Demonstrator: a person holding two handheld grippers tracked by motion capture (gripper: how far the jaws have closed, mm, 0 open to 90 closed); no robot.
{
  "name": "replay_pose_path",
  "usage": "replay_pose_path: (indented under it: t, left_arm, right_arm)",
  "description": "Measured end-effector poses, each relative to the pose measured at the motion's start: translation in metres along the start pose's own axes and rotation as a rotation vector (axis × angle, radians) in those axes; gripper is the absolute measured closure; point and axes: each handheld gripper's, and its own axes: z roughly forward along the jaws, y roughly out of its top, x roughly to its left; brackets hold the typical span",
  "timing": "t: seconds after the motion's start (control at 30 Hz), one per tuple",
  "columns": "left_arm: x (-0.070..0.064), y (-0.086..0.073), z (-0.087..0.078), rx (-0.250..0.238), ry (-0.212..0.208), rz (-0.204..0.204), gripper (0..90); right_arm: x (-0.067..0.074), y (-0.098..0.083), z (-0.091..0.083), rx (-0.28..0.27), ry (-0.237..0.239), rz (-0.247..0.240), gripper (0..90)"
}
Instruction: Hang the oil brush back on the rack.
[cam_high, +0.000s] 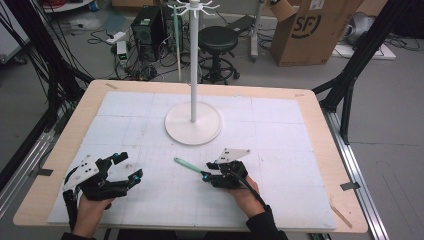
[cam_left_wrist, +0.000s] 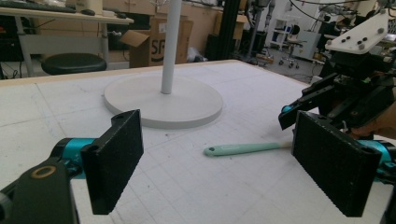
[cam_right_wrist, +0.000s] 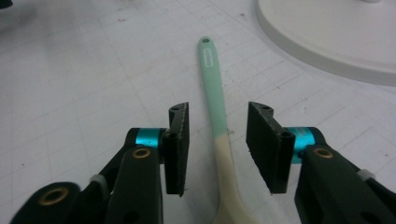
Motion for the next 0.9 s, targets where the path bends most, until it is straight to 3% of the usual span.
replay_pose_path:
  t: [0.3, 0.4, 0.5, 0.7, 0.9]
  left_arm:
    - [-0.001, -0.001, 0.004, 0.014, -0.006, 0.003, 17.2]
    - [-0.001, -0.001, 0.005, 0.02, -0.007, -0.003, 17.2]
    - [-0.001, -0.002, 0.005, 0.019, -0.007, -0.009, 17.6]
    - [0.0, -0.001, 0.005, 0.011, -0.012, -0.034, 19.7]
    - [0.0, 0.003, 0.012, 0.035, -0.01, -0.063, 20.1]
  right_arm:
    - [-0.002, -0.003, 0.011, 0.087, -0.004, -0.009, 71.0]
    - [-0.002, -0.003, 0.011, 0.089, -0.014, -0.017, 80.2]
    - [-0.001, -0.003, 0.011, 0.092, -0.014, -0.028, 81.8]
    - [-0.002, -0.003, 0.009, 0.083, 0.01, -0.009, 82.6]
    - [0.004, 0.0, -0.002, 0.002, 0.033, -0.007, 82.7]
